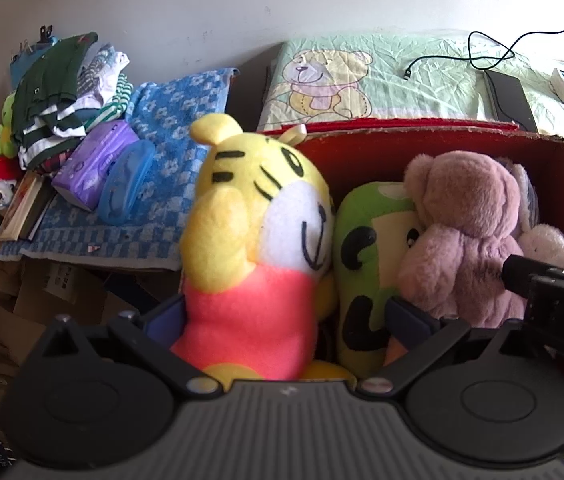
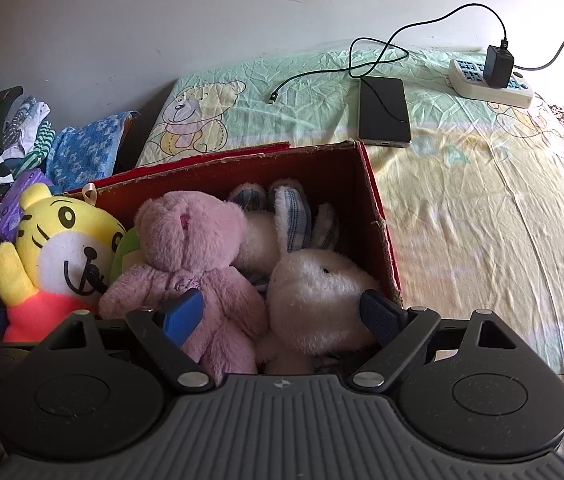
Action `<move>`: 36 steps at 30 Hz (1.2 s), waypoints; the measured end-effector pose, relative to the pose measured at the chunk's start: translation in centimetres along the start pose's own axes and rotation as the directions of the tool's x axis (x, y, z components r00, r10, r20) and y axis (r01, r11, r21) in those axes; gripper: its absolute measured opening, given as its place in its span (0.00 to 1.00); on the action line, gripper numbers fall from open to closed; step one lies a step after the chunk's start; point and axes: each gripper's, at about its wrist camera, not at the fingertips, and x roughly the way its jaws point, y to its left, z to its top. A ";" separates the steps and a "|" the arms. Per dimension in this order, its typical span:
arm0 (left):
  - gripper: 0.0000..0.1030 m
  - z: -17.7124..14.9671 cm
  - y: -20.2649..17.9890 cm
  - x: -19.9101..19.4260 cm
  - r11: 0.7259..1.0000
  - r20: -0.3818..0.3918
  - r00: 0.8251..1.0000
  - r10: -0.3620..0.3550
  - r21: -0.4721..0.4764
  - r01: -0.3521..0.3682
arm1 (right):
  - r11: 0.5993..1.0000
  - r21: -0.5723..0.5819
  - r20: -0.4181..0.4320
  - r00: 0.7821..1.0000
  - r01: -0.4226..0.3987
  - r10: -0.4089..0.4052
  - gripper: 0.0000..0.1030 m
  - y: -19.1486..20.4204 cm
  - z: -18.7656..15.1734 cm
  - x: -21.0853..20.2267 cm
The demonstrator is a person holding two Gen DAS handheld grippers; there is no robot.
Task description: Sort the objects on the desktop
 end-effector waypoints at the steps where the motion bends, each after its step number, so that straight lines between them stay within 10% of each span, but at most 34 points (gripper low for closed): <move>1: 0.99 0.0 -0.1 0.1 1.000 -0.002 1.000 0.005 0.003 -0.005 | 1.000 -0.003 0.003 1.000 0.000 0.000 0.85 0.0 0.0 0.0; 36: 0.99 1.0 1.0 0.9 0.999 -0.061 0.997 -0.049 0.002 0.049 | 0.998 -0.055 0.039 0.999 -0.021 0.023 0.83 0.5 0.5 -0.7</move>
